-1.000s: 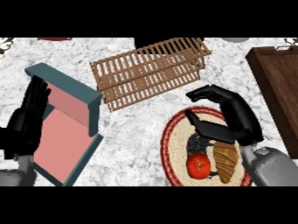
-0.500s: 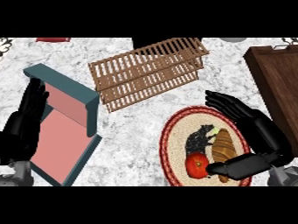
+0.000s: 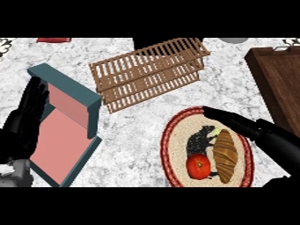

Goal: Pick the tomato from the placemat and place it in the tiered shelf

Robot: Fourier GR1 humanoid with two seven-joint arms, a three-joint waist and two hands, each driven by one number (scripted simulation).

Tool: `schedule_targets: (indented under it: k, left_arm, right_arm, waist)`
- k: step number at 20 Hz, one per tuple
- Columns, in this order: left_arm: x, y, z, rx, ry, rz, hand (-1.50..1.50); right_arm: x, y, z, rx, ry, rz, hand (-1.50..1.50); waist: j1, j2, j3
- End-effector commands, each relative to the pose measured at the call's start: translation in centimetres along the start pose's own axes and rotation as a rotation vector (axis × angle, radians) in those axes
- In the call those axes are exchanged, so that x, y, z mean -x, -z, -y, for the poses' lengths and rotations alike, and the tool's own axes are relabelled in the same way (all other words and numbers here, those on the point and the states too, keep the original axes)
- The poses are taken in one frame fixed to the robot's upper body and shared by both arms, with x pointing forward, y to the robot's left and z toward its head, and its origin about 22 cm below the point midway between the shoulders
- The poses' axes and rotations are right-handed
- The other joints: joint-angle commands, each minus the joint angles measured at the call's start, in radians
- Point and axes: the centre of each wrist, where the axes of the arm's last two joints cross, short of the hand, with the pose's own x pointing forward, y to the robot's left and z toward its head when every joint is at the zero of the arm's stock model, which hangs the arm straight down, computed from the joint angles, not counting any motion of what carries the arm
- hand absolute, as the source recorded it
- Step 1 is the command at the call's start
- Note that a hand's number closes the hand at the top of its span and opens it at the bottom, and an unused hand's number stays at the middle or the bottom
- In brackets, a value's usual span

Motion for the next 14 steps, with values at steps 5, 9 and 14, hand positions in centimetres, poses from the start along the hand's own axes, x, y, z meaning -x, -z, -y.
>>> schedule_targets:
  k: [5,9,14]
  left_arm:
    - [-0.1,0.4,1.4,0.01,0.003,0.005,0.0]
    - [-0.4,0.2,0.2,0.027,-0.008,-0.011,0.0]
    - [0.3,1.6,1.2,0.01,-0.001,0.001,0.0]
  right_arm:
    - [-5.5,-0.1,-2.9,-0.045,-0.404,-0.235,-1.5]
    - [-7.1,1.9,-5.9,-0.048,-0.416,-0.317,-1.5]
    - [-6.2,3.8,-8.5,-0.054,-0.57,-0.38,-1.5]
  waist:
    - [0.009,0.005,0.0]
    - [0.018,0.007,0.002]
    - [0.008,0.009,0.003]
